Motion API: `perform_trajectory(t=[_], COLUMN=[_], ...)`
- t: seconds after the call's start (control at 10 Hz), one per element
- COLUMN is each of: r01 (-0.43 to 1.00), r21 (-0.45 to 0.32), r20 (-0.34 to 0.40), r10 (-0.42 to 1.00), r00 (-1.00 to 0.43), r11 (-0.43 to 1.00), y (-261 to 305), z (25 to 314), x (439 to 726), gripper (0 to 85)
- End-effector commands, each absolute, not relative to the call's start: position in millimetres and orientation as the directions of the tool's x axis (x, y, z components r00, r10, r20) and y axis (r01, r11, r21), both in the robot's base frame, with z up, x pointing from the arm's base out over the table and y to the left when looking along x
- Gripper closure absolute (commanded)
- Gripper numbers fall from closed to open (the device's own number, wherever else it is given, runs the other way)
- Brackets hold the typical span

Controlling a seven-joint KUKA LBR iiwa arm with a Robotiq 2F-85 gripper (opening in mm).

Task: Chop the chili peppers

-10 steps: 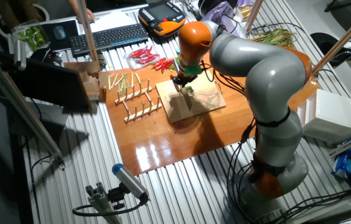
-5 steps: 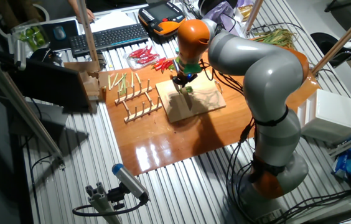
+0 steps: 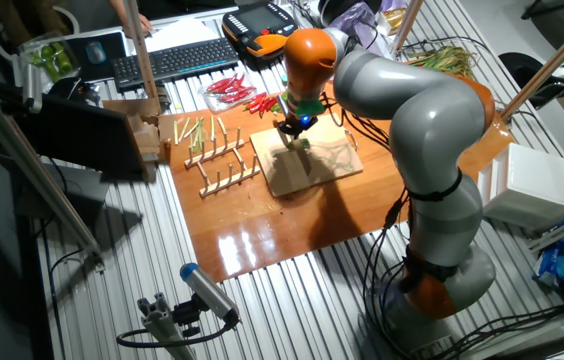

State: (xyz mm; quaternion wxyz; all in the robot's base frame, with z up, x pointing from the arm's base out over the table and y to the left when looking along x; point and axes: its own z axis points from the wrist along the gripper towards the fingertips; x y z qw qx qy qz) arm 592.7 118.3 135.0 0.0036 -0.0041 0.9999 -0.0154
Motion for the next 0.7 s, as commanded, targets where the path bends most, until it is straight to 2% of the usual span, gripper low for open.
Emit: perform_trajectory(t=[0.0, 0.6], r01=[-0.013, -0.005], r21=[-0.032, -0.012], r20=[-0.014, -0.030], r10=[-0.013, -0.006], r00=[-1.000, -1.000], r11=[0.999, 1.000], y=[112, 110], z=[135, 124], x=[593, 600], gripper=[85.0, 85.0])
